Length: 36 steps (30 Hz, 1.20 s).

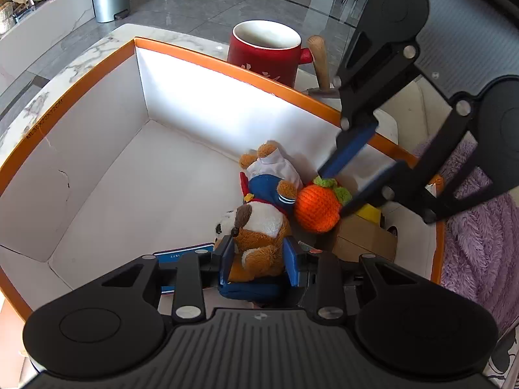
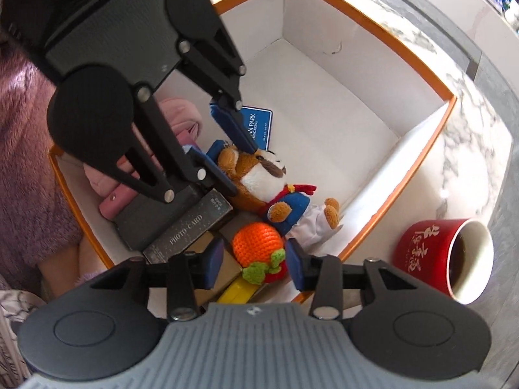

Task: Organize objects
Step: 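Lower the teddy bear into the shoebox with the left tool while the right tool lowers the fruit beside it, then withdraw both tools and move them to the pink selfie stick and white box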

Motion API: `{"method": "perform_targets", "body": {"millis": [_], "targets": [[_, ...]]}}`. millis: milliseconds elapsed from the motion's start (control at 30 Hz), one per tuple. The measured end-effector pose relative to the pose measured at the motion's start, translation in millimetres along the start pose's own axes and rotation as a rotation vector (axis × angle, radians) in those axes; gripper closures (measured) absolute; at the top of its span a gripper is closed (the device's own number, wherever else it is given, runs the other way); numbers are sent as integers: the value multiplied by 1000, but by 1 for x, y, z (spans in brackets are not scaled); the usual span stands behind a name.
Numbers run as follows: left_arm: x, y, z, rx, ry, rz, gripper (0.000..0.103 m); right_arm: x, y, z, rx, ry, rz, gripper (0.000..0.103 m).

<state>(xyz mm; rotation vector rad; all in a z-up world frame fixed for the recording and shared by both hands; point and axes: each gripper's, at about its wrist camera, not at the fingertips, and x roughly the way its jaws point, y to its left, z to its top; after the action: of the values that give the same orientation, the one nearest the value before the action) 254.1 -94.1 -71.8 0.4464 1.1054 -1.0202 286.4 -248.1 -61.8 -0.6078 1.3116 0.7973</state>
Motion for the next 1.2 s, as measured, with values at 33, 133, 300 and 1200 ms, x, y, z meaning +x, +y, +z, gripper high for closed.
{"method": "perform_targets", "body": {"millis": [33, 133, 300, 1200], "targets": [[1, 1, 1, -2, 1, -1, 65, 3, -1, 1, 6, 12, 3, 82], [3, 0, 1, 7, 5, -1, 66, 16, -2, 3, 11, 50, 2, 91], [4, -1, 0, 10, 1, -7, 66, 22, 1, 9, 9, 62, -21, 100], [-154, 15, -62, -272, -297, 292, 65, -53, 38, 24, 135, -197, -1, 93]]}}
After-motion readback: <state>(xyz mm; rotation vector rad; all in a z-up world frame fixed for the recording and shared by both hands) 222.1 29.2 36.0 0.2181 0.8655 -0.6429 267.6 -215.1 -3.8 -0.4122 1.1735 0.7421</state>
